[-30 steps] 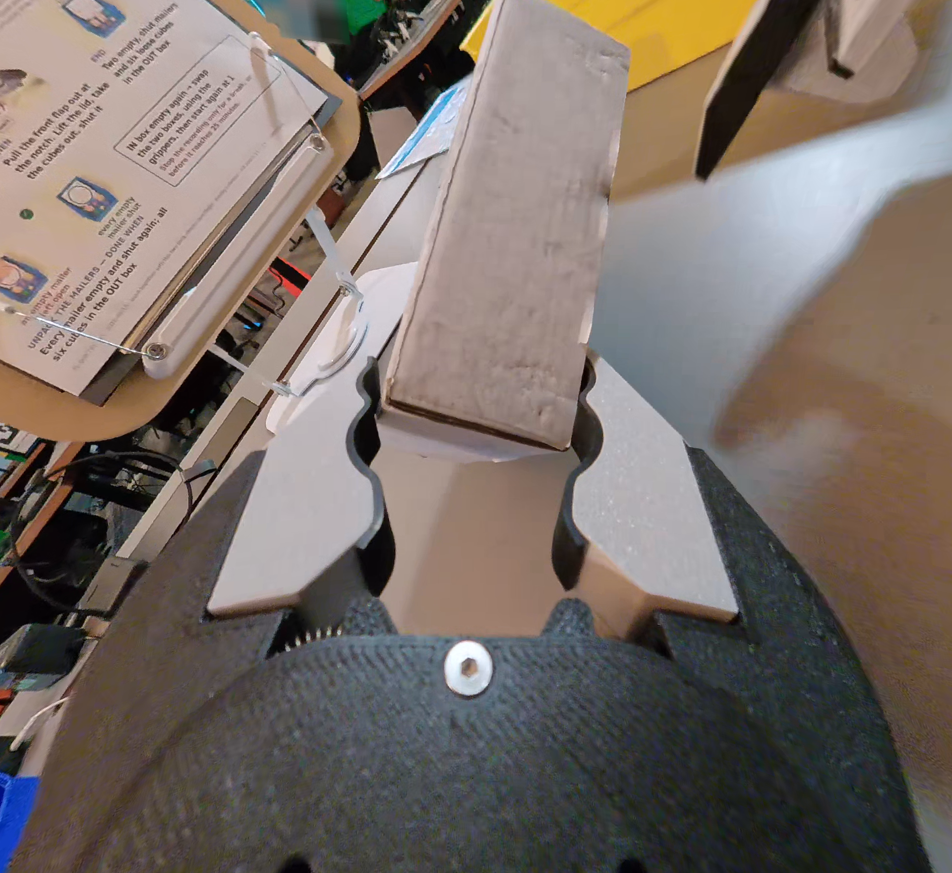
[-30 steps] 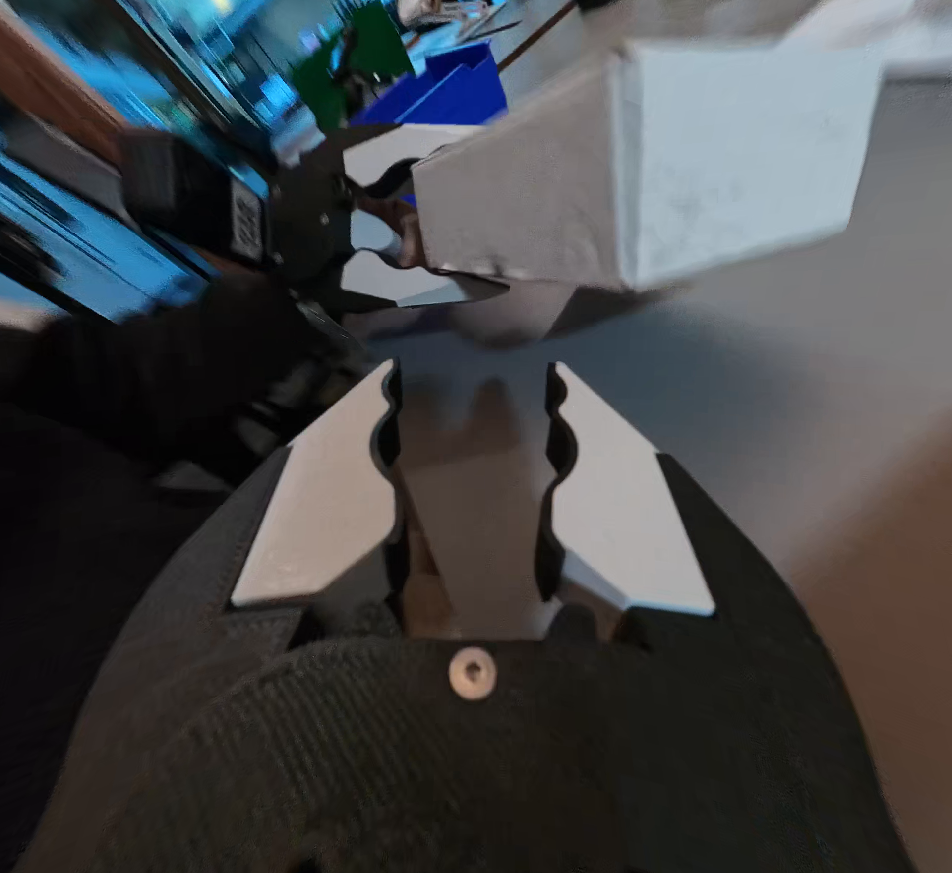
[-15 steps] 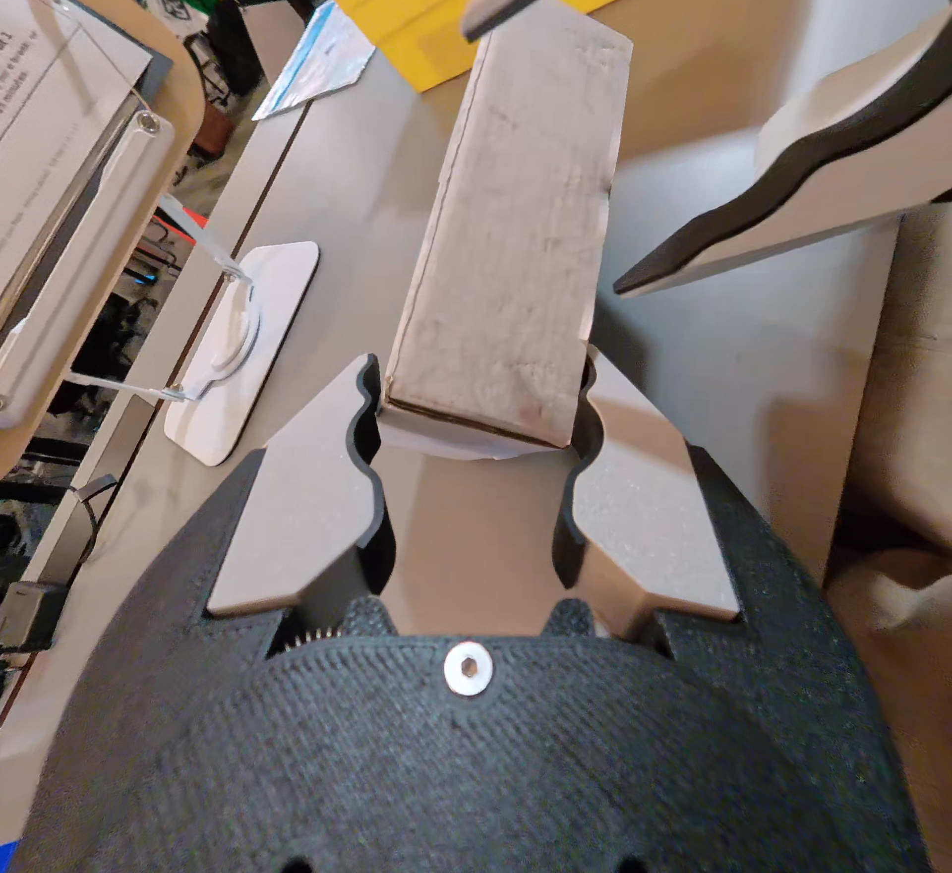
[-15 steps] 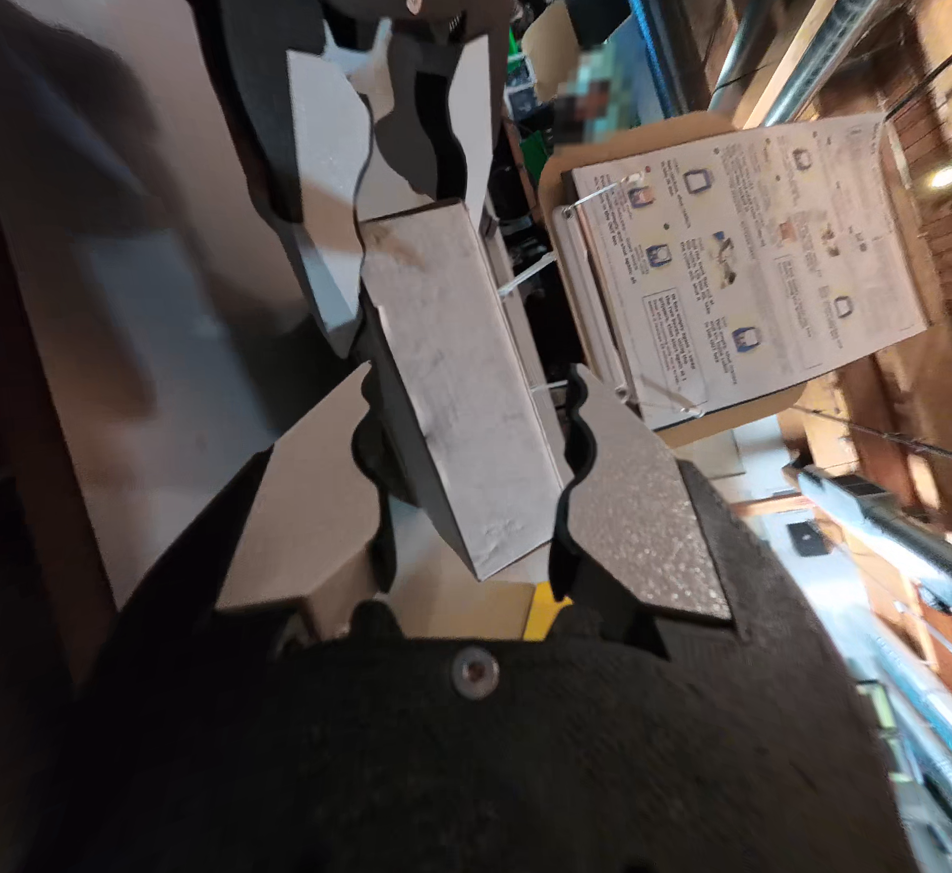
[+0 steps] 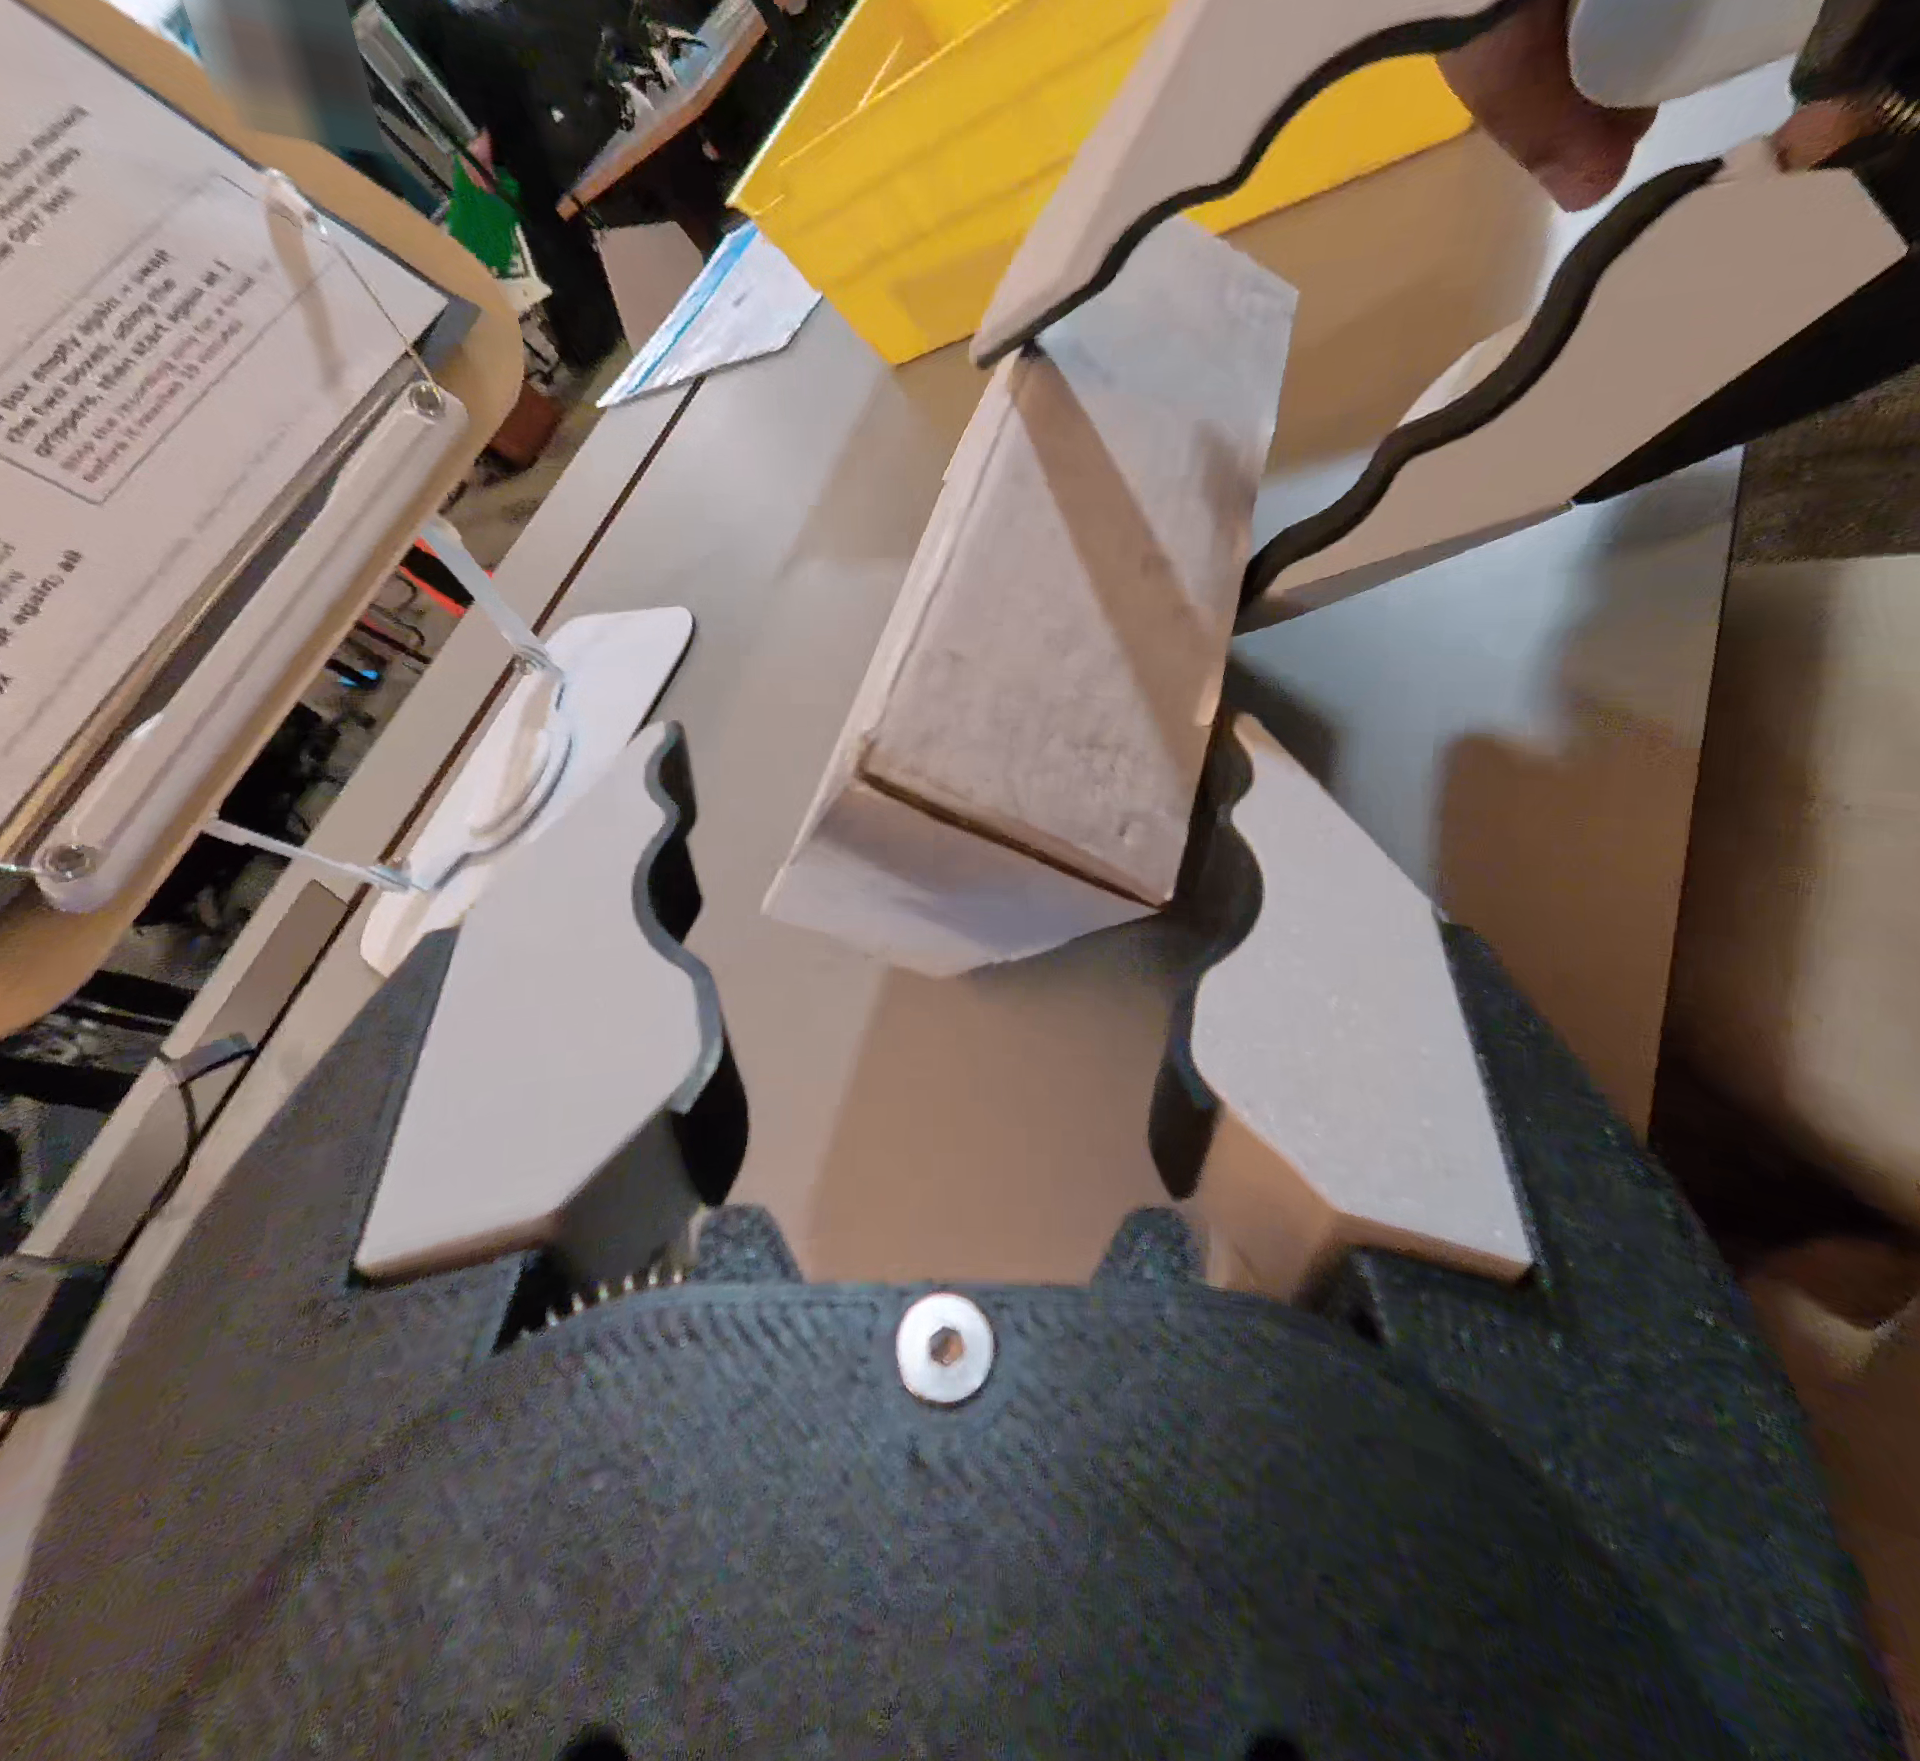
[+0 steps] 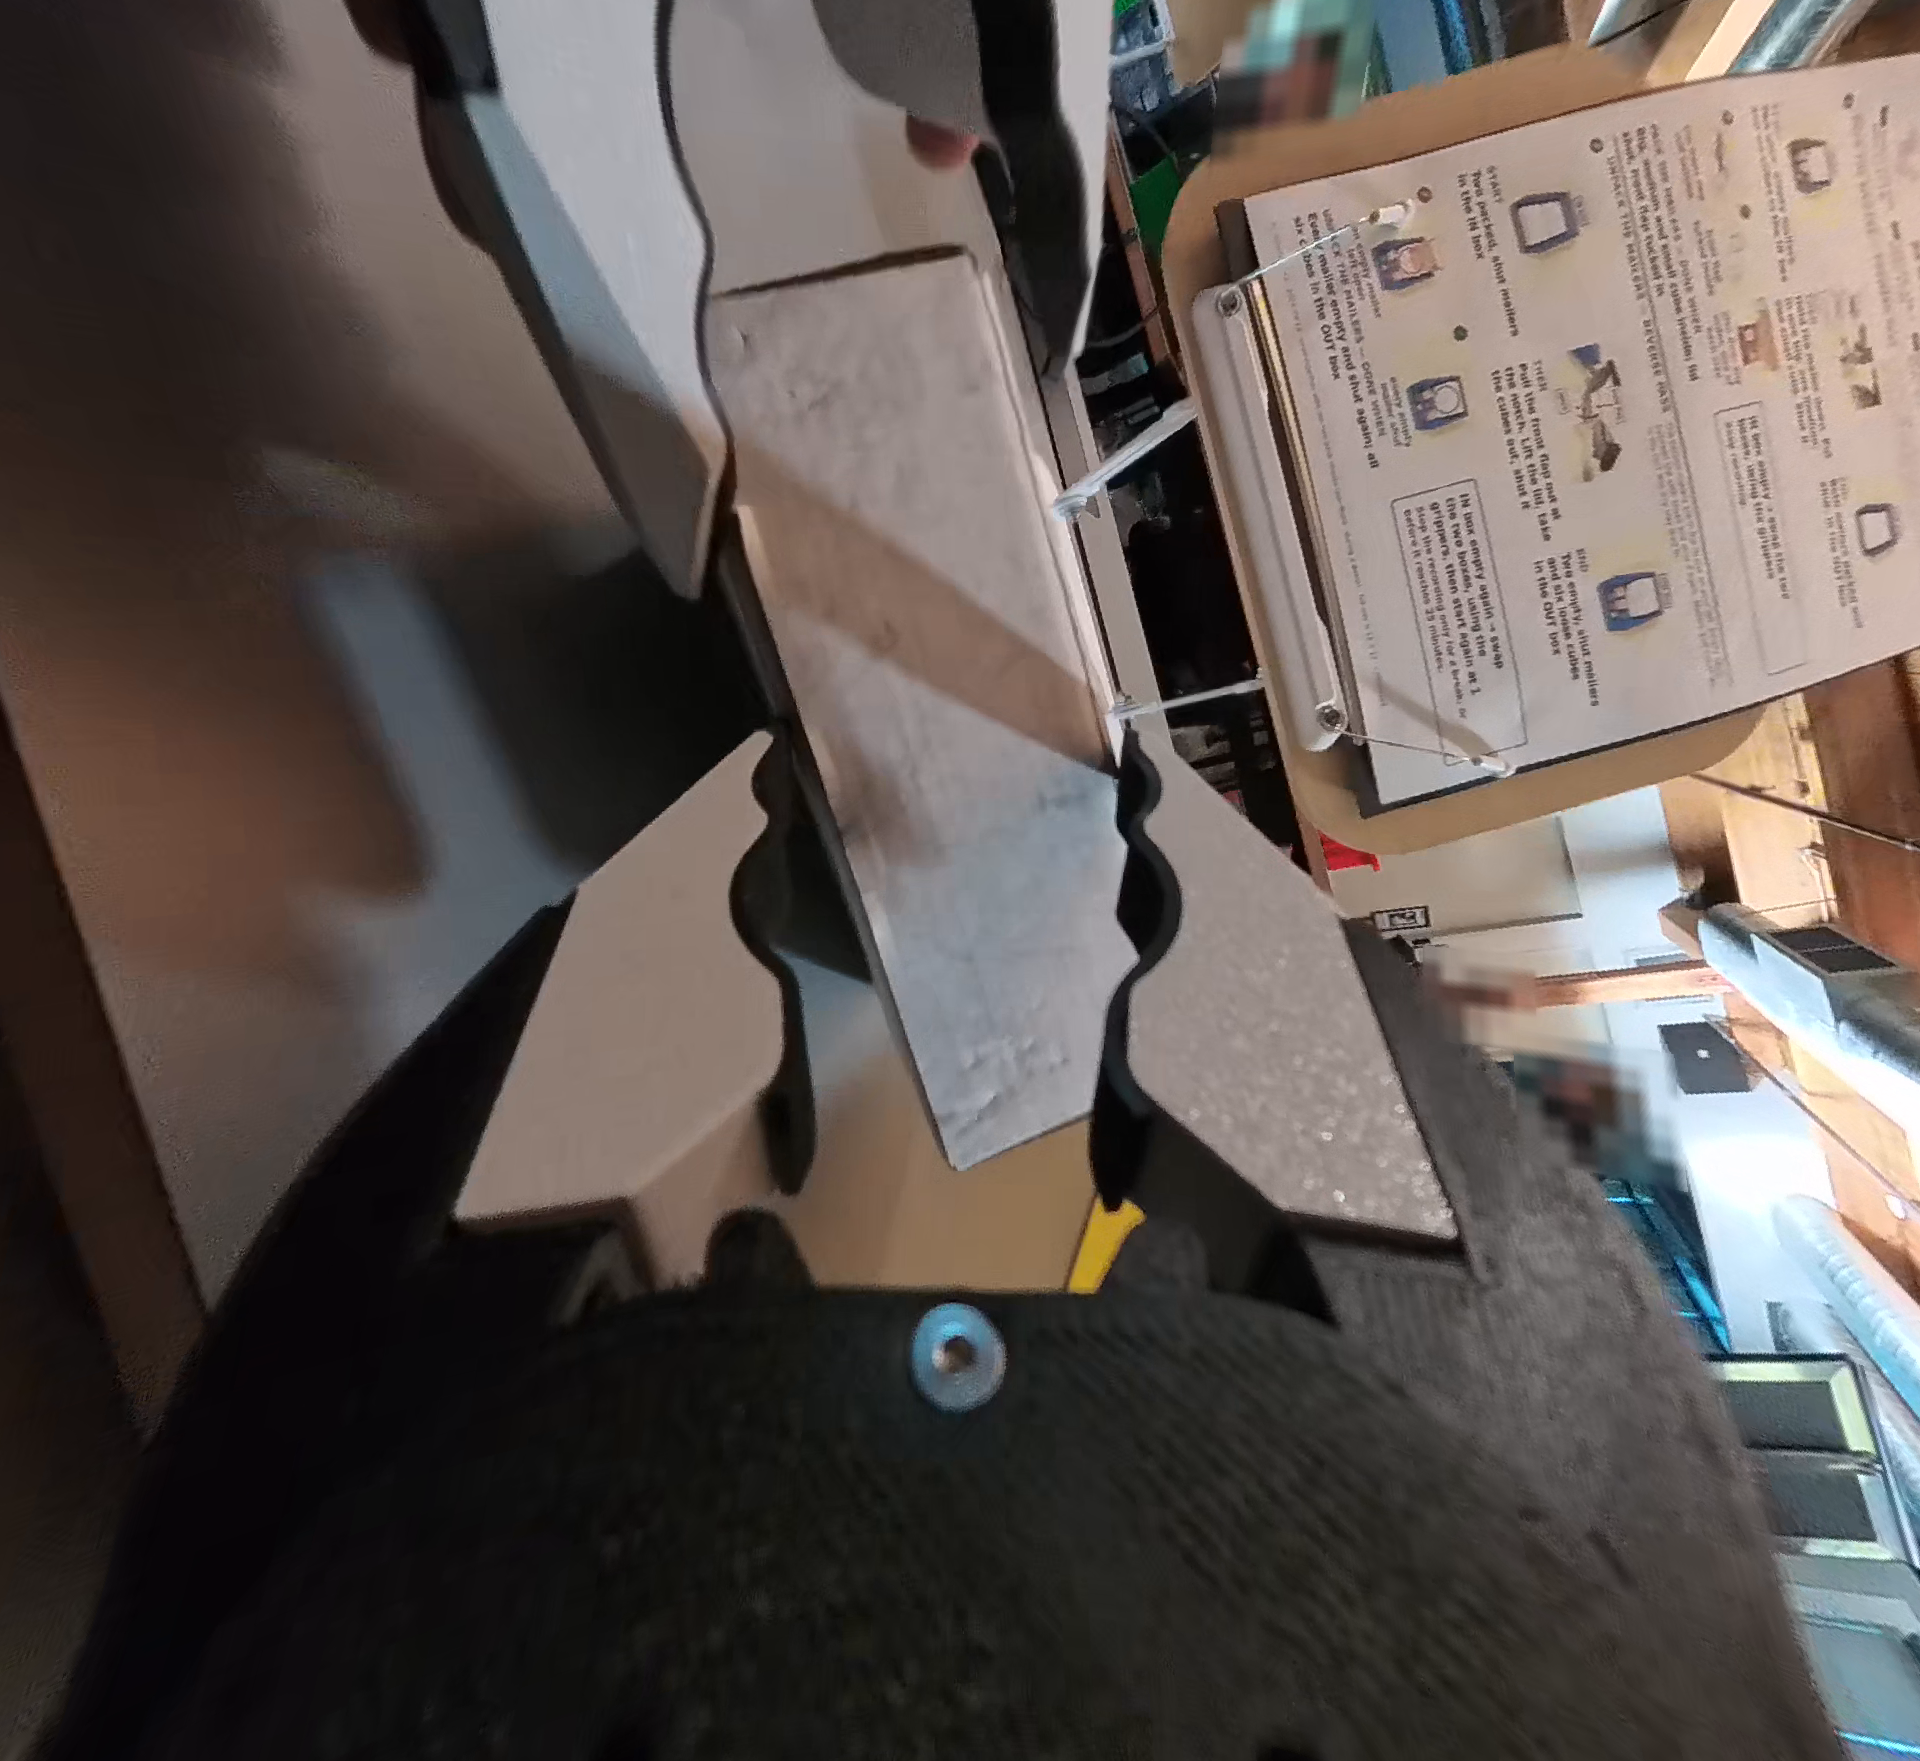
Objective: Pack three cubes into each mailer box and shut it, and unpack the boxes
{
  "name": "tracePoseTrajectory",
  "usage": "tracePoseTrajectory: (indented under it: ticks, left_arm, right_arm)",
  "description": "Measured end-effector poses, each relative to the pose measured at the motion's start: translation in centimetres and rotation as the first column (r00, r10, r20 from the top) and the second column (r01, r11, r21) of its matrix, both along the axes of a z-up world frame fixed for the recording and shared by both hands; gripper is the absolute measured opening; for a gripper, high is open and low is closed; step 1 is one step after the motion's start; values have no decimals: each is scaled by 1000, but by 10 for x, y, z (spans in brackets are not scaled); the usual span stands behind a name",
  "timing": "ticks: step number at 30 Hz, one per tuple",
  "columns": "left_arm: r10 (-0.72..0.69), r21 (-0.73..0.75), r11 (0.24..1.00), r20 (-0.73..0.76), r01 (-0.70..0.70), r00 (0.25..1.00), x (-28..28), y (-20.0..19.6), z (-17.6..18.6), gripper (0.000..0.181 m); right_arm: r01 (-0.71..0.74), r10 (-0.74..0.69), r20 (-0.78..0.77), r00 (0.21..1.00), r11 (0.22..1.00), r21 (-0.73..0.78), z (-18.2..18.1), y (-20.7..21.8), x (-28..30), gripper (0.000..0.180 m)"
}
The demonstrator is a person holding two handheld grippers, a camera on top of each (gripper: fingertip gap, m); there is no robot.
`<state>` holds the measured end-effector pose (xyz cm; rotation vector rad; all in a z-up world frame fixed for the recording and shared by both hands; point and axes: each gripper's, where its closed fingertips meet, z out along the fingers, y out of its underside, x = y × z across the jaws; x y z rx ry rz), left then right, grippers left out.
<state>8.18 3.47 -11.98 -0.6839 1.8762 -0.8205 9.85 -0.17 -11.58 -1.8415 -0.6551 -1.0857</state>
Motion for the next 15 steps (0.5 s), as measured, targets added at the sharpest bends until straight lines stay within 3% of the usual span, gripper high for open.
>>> tracePoseTrajectory:
  ticks: [5,9,15]
  left_arm:
    - [-18,37,999,14,18,1000,1,12,-11,110]
    - [-65,53,997,30,64,997,-2,4,-13,99]
    - [-96,-29,995,55,98,994,-5,0,-2,91]
  right_arm:
    - [-68,72,-56,996,995,68,6,-3,5,62]
    - [-147,165,-134,977,980,136,15,-4,-3,62]
    - [-225,239,-117,964,967,118,13,-2,-17,62]
